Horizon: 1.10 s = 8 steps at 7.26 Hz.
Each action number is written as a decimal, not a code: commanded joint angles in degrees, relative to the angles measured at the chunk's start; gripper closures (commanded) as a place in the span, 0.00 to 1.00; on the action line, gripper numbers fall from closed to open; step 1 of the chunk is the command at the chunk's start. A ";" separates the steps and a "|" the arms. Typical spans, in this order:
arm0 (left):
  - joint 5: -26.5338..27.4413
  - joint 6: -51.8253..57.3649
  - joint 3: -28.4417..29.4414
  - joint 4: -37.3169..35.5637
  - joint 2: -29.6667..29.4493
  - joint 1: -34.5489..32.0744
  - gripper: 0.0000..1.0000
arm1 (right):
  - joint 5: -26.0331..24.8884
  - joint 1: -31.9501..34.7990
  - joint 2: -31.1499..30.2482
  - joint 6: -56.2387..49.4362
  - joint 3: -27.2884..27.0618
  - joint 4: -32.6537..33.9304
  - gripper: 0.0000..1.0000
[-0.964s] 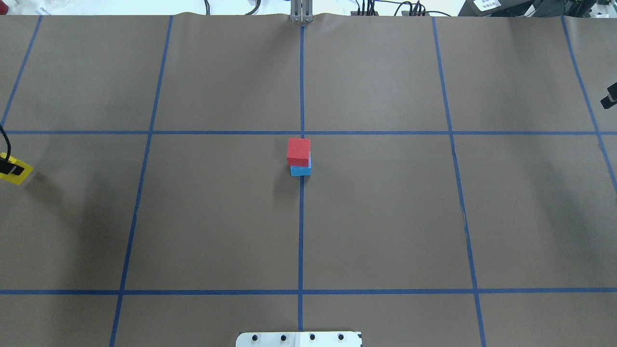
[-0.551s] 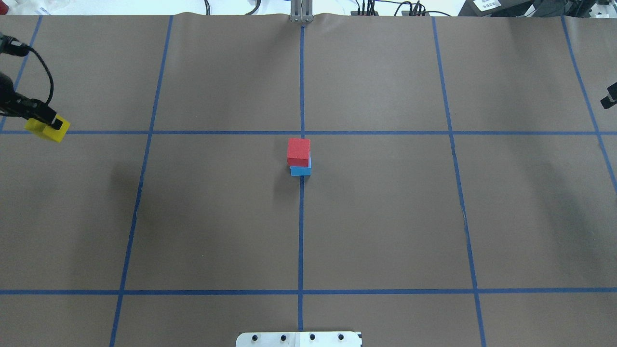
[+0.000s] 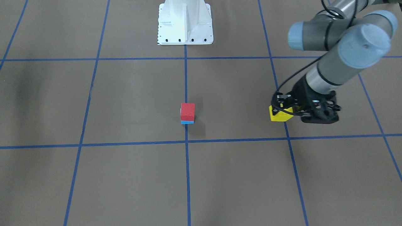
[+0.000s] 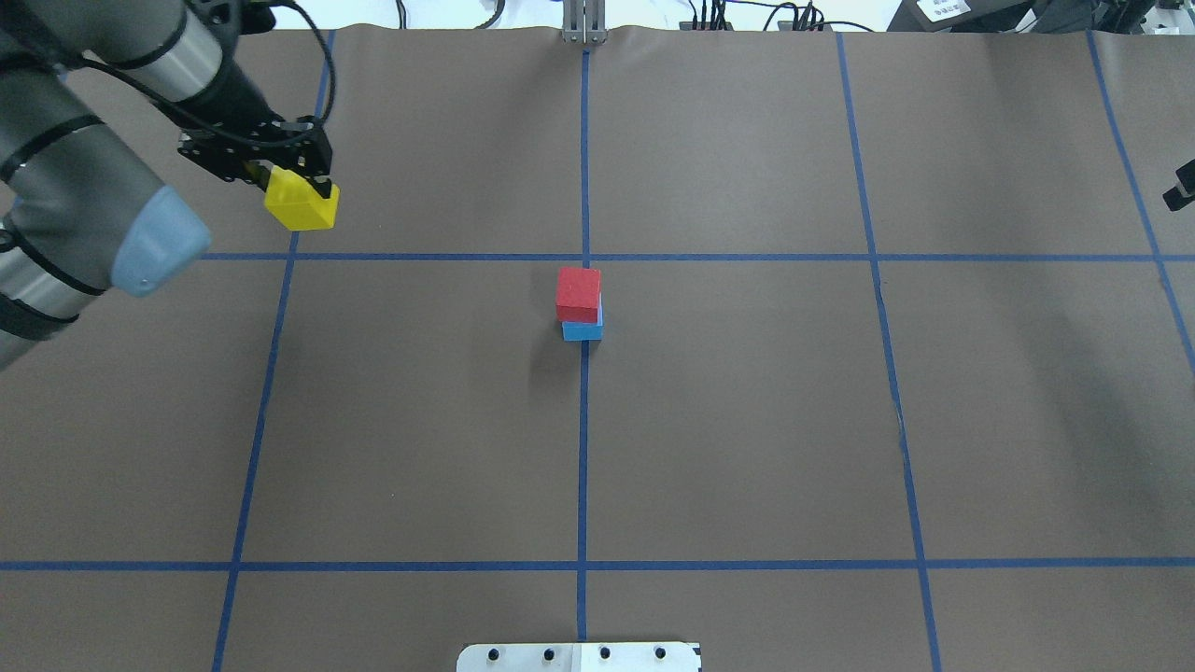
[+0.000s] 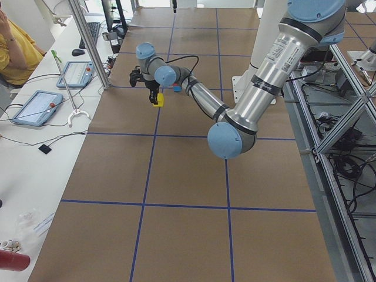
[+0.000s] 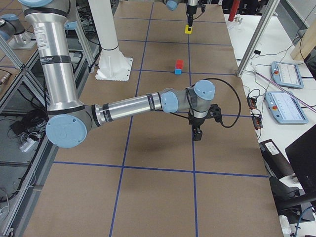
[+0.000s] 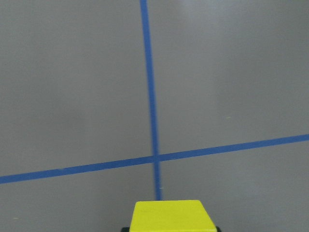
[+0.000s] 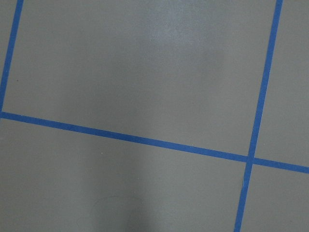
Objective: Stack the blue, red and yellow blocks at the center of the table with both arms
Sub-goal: 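Carry the yellow cube with the left gripper above the red cube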
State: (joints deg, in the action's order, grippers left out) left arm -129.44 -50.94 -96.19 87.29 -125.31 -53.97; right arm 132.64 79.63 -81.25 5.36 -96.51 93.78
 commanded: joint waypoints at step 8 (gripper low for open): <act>16.76 -15.95 16.55 -2.84 -23.32 19.25 1.00 | -0.01 0.00 -0.05 -0.09 0.36 0.00 0.00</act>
State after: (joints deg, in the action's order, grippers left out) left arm -113.04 -66.96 -80.63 83.09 -148.70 -35.17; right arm 132.63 79.63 -81.29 5.29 -96.24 93.78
